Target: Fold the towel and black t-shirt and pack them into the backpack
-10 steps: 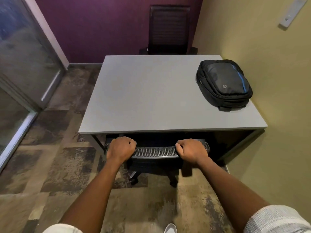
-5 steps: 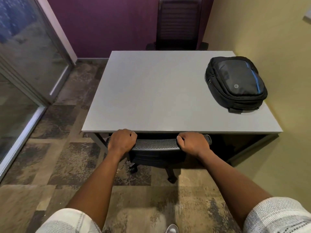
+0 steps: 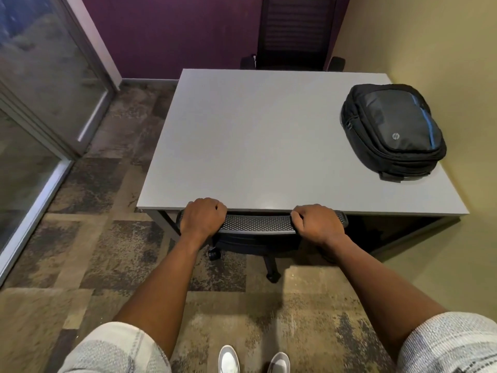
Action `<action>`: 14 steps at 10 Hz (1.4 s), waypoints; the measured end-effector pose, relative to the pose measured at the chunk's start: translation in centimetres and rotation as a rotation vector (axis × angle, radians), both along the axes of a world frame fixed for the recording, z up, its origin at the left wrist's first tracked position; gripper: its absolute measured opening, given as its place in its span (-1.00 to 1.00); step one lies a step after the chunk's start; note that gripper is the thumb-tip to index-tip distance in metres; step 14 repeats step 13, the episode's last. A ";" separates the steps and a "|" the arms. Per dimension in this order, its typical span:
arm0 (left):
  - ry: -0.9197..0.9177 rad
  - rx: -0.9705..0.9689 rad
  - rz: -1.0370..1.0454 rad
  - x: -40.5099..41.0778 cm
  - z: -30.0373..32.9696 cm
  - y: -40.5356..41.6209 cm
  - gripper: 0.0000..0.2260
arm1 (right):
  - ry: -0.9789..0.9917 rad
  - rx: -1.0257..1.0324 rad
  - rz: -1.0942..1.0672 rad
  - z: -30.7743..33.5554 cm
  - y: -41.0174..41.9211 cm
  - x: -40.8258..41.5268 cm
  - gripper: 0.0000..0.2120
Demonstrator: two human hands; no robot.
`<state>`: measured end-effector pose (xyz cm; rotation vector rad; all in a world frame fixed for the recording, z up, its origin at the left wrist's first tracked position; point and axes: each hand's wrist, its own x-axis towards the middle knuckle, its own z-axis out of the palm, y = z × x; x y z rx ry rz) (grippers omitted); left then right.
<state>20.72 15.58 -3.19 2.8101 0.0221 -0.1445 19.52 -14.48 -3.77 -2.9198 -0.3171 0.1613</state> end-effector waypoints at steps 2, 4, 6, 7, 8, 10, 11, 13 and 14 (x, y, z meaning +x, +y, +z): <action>-0.016 0.024 -0.055 0.0 -0.5 0.2 -0.63 | 0.017 0.007 0.006 -0.3 0.0 -0.2 -0.63; 0.015 -0.010 -0.151 0.2 -0.6 -0.8 -0.54 | -0.035 0.055 0.012 0.2 0.7 -0.6 -0.58; 0.029 -0.011 -0.291 -1.1 0.2 -4.8 -0.55 | -0.079 0.053 -0.021 -0.1 5.2 -1.9 -0.51; 0.005 0.078 -0.307 -1.9 -0.1 -5.0 -0.56 | -0.128 0.003 -0.055 -0.4 5.7 -2.2 -0.50; 0.012 0.108 -0.301 -2.2 -0.1 -5.0 -0.57 | -0.150 -0.059 -0.075 -0.4 5.8 -2.6 -0.54; 0.013 0.112 -0.282 -2.1 0.1 -5.0 -0.58 | -0.158 -0.105 -0.113 -0.5 6.3 -2.6 -0.59; 0.033 0.092 -0.261 -2.5 0.3 -5.1 -0.59 | -0.132 -0.099 -0.113 -0.3 6.3 -2.7 -0.58; 0.094 0.016 -0.255 -1.5 0.3 -5.2 -0.53 | -0.087 -0.064 -0.056 -0.7 5.8 -2.1 -0.49; 0.094 0.016 -0.255 -1.5 0.3 -5.2 -0.53 | -0.087 -0.064 -0.056 -0.7 5.8 -2.1 -0.49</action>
